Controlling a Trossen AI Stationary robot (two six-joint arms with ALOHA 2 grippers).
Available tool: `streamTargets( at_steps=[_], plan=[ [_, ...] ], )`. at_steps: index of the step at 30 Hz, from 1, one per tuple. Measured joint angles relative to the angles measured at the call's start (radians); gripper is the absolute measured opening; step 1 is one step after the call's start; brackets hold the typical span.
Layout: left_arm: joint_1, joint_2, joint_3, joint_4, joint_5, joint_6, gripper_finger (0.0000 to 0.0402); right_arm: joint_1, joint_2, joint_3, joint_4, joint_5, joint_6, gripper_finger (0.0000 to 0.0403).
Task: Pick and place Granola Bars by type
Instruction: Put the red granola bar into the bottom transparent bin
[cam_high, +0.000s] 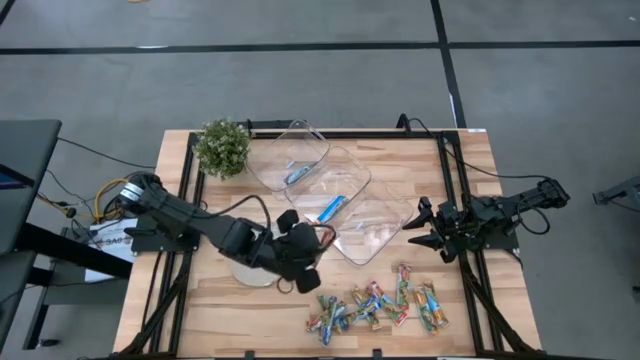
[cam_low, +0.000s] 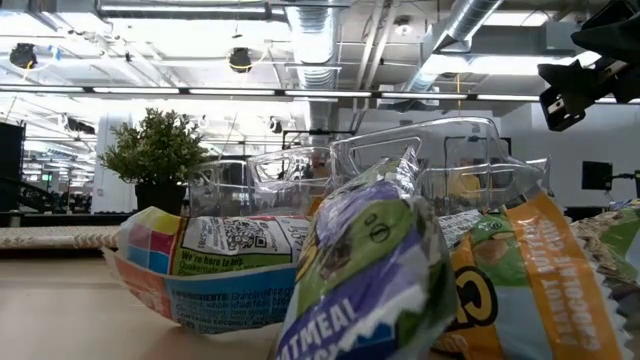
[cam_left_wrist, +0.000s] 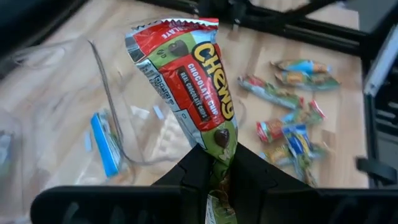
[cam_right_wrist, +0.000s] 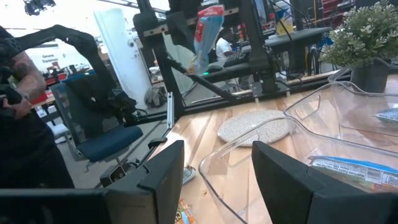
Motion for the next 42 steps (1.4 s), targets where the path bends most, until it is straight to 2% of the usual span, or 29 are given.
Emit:
streamTargets(
  at_steps=[5, 14, 18, 37, 42],
  plan=[
    [0.095, 0.02, 0.001, 0.093, 0.001, 0.052, 0.0041, 0.0, 0.0, 0.0, 0.0, 0.0, 0.0, 0.0184],
    [0.281, 0.095, 0.001, 0.287, 0.122, 0.087, 0.0041, 0.0, 0.003, 0.0, 0.009, 0.002, 0.0, 0.0184],
    [0.328, 0.113, 0.0, 0.335, 0.127, 0.086, 0.0041, 0.0, 0.006, 0.0, 0.003, 0.0, 0.0, 0.0184],
    [0.368, 0.123, 0.0, 0.36, 0.141, 0.083, 0.0041, 0.0, 0.013, 0.0, 0.006, 0.001, 0.0, 0.0184],
    [0.365, 0.159, 0.001, 0.363, 0.186, 0.082, 0.0041, 0.0, 0.013, 0.0, 0.006, 0.001, 0.0, 0.0184]
  ],
)
